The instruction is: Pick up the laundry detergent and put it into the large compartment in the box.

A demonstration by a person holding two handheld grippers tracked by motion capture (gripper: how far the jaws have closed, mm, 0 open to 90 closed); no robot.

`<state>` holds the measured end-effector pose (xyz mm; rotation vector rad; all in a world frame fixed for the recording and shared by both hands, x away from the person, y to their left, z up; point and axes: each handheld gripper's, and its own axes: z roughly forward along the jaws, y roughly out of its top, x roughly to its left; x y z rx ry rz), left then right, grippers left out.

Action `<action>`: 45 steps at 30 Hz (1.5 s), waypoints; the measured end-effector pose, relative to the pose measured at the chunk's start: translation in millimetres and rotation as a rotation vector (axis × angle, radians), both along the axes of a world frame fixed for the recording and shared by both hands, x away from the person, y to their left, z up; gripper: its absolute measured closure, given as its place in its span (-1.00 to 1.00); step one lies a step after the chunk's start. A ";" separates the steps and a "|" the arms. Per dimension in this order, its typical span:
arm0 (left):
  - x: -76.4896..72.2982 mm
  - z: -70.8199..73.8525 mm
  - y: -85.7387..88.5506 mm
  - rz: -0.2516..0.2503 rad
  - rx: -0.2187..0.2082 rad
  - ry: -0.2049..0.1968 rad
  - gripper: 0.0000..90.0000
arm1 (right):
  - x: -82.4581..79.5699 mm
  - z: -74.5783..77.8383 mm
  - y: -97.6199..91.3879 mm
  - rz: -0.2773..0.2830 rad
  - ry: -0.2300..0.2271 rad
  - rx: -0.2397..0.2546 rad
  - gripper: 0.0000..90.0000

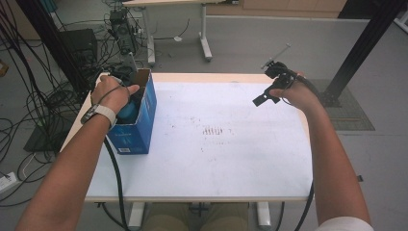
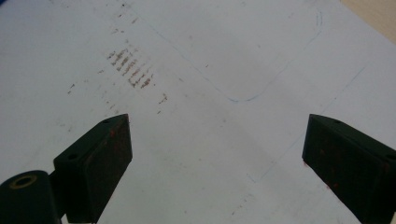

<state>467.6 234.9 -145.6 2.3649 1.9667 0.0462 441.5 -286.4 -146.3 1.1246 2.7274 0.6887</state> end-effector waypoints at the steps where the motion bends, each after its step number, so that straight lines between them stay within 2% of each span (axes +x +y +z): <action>1: 0.1 0.1 0.1 0.000 0.000 0.000 -0.18 | 0.0 0.0 -0.2 0.000 0.000 0.001 -0.82; 28: -1.2 -0.7 1.2 0.001 -0.004 -0.010 -0.18 | -0.6 0.7 -1.9 -0.007 0.000 0.003 -0.82; 45: 1.0 -1.1 0.8 -0.005 -0.005 -0.003 -0.20 | -0.7 -0.5 -1.3 -0.005 -0.001 0.002 -0.82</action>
